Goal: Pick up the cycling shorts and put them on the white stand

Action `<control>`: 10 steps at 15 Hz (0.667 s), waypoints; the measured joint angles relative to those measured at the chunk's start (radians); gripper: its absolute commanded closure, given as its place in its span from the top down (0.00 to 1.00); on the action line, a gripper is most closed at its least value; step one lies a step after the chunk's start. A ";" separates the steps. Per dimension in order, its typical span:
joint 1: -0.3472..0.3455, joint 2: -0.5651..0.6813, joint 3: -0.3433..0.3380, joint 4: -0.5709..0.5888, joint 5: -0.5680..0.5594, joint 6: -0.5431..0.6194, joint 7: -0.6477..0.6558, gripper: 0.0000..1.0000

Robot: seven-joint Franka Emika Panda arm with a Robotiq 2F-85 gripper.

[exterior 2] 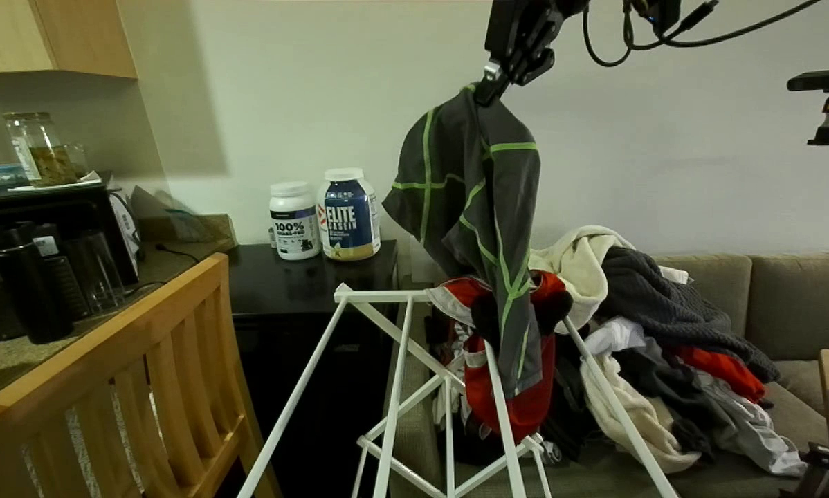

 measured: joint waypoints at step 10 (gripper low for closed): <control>0.034 0.092 0.029 0.060 -0.006 0.153 0.008 0.01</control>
